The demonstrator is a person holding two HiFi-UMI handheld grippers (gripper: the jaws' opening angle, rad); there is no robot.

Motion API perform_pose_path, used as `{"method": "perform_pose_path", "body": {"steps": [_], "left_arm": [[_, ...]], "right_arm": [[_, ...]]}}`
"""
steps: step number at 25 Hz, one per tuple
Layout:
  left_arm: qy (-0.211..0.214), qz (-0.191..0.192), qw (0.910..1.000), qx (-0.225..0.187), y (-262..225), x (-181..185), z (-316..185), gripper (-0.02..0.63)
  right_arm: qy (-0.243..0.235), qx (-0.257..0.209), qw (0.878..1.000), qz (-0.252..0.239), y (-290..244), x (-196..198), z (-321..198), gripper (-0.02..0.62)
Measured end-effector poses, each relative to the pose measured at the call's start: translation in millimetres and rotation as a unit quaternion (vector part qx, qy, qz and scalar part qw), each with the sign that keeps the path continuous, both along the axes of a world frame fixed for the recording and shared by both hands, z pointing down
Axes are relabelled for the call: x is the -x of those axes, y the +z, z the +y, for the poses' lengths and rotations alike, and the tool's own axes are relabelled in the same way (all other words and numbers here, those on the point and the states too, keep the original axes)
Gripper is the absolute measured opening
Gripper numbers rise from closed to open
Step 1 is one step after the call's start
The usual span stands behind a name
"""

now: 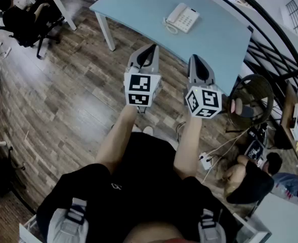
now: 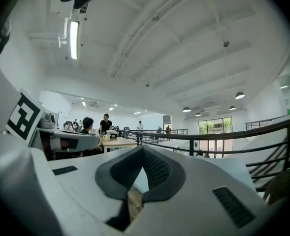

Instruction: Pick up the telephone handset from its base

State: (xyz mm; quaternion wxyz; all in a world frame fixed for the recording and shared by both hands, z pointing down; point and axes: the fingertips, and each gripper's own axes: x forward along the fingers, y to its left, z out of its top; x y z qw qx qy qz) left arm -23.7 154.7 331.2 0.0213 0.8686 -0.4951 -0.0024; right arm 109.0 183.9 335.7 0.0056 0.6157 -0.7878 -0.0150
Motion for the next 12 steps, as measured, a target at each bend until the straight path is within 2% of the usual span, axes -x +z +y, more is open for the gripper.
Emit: {"method": "perform_pose_path", "body": {"steps": [5, 9, 12], "left_arm": [[0.002, 0.000, 1.0000, -0.001, -0.3, -14.1, 10.1, 0.000], [-0.002, -0.005, 1.0000, 0.004, 5.7, -21.9, 11.9, 0.000], [-0.009, -0.006, 0.9999, 0.005, 6.4, -19.6, 9.4, -0.001]], "right_arm": [[-0.003, -0.004, 1.000, 0.004, -1.3, -14.6, 6.2, -0.005], [-0.011, 0.003, 0.998, -0.054, 8.3, -23.5, 2.0, -0.005], [-0.013, 0.006, 0.997, -0.074, 12.4, -28.0, -1.4, -0.005]]}}
